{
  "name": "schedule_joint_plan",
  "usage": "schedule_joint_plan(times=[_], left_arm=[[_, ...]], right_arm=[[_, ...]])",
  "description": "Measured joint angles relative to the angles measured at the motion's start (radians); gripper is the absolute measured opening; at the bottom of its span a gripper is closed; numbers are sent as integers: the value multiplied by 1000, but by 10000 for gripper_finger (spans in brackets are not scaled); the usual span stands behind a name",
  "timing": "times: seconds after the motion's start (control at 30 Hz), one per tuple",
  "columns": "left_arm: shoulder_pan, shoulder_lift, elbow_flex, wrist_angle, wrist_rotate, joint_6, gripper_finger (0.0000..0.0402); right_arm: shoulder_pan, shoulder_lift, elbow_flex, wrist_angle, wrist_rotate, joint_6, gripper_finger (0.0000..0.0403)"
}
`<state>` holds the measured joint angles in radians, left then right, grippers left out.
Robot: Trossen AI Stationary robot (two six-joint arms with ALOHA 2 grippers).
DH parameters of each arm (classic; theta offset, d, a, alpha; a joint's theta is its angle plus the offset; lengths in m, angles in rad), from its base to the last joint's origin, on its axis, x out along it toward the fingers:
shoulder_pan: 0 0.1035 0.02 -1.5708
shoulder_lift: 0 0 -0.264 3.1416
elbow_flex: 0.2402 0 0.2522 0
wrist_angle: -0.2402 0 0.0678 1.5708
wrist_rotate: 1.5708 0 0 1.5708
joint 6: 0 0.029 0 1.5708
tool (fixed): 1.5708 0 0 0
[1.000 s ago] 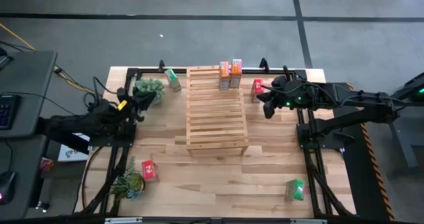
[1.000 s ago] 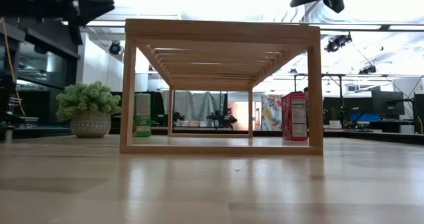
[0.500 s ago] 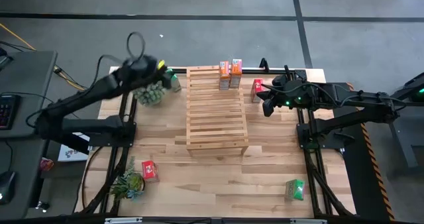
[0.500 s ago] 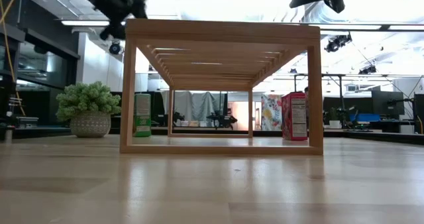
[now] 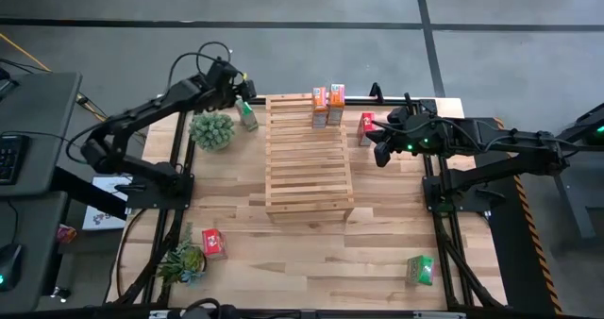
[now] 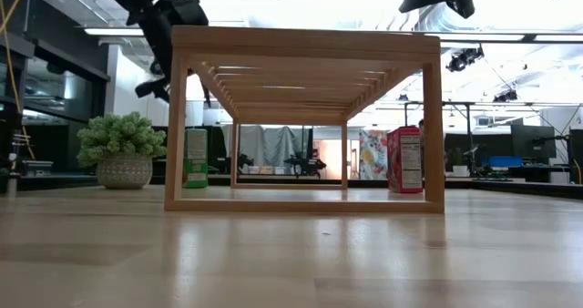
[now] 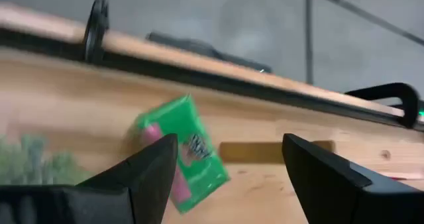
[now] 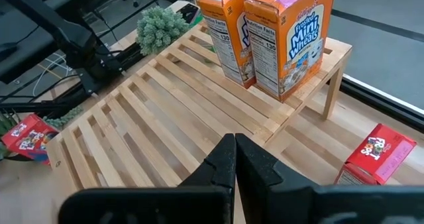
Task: Stack cereal on shelf
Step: Put the top green cereal box on the shelf
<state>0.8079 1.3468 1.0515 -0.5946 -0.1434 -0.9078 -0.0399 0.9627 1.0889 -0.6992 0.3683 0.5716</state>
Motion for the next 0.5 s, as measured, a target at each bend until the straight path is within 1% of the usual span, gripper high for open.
schedule_joint_plan(times=[0.27,0.4,0.5], left_arm=[[-53,45,0,-21,-102,-111,262],[-54,45,0,-79,-133,-132,262],[-54,45,0,-129,-136,-147,262]], right_arm=[[0,0,0,0,7,-14,1],[0,0,0,0,7,-14,1],[0,0,0,0,8,-14,1]])
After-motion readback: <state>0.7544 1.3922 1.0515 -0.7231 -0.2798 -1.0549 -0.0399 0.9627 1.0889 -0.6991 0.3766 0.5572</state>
